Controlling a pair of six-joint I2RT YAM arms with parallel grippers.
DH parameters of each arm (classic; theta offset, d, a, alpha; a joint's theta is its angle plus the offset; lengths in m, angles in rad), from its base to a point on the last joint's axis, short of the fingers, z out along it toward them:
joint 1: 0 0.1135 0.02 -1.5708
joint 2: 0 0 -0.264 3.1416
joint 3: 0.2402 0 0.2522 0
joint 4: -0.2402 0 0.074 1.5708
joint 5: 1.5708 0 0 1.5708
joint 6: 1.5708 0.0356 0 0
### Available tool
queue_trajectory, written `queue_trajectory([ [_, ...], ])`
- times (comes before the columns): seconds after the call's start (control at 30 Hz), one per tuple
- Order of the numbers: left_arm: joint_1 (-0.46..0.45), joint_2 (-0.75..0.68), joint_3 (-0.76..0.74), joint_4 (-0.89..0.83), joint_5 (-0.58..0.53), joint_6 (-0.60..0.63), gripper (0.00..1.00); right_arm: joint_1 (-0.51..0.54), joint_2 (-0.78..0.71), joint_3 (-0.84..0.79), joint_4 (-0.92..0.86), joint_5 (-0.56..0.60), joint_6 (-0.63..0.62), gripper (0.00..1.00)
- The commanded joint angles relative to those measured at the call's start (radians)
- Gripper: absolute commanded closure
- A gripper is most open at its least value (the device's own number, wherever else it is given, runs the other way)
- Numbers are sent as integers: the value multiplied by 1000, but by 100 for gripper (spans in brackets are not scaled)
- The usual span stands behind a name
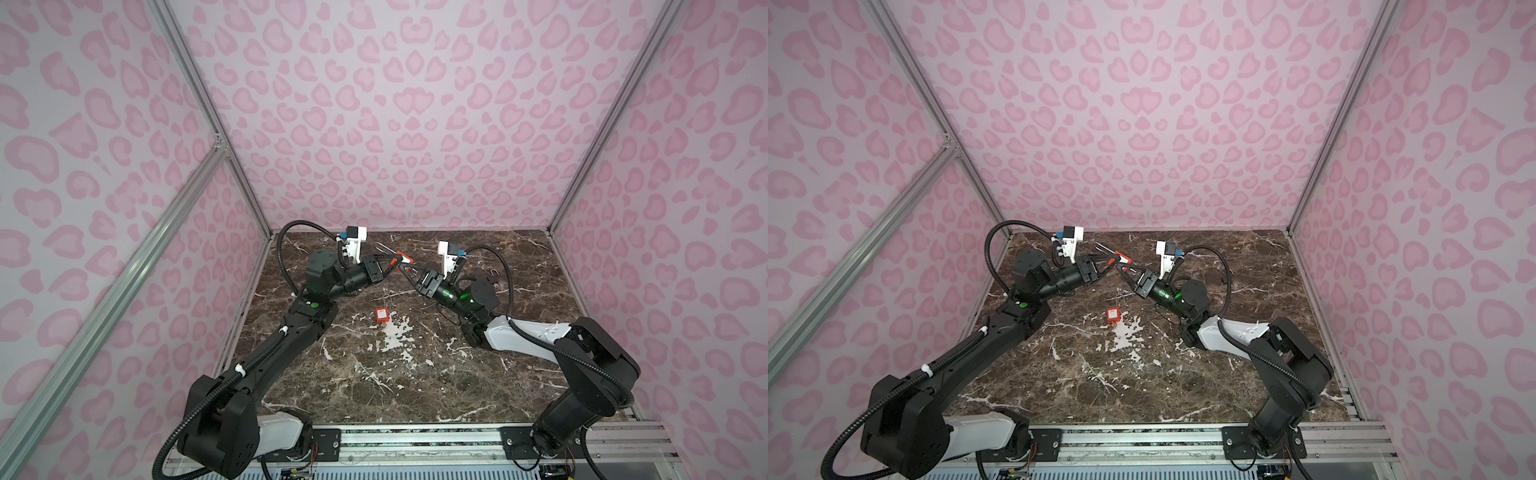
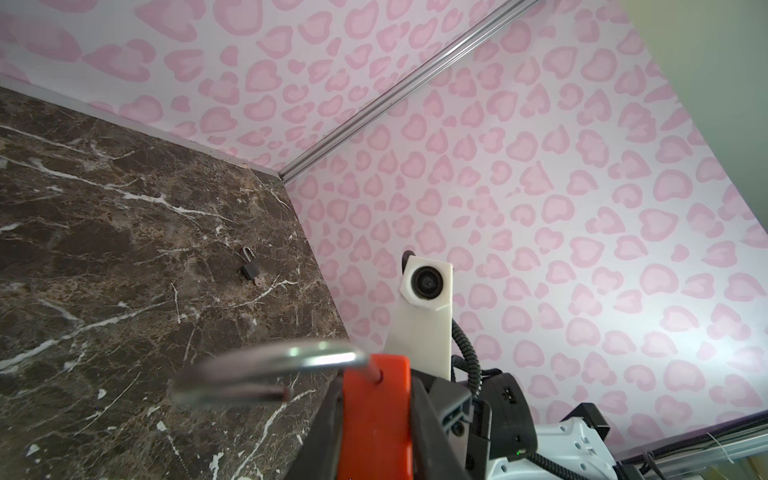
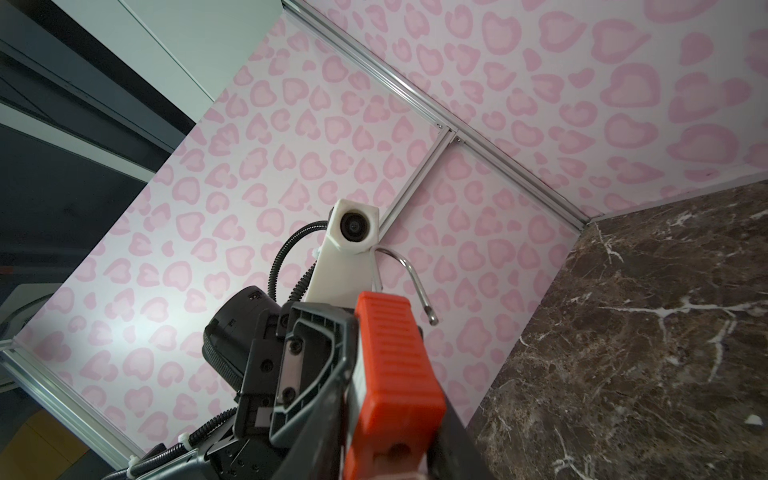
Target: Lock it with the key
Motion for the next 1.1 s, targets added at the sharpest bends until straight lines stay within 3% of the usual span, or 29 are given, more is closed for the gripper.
queue_trajectory([
  [0.0,2,-11,-5,64,5,-2,96,1,0,-9,47,1,2,72],
  [0.17,1,-15,-16,66,5,-2,96,0,14,-9,111,3,37,74],
  [0.33,1,-23,-27,64,5,-2,96,0,41,4,183,-11,85,87],
  [0.43,1,-35,-33,50,5,-2,96,0,37,2,171,-10,75,90],
  [1.07,47,-89,-61,12,5,-2,96,-22,-21,-15,66,-32,-15,92],
])
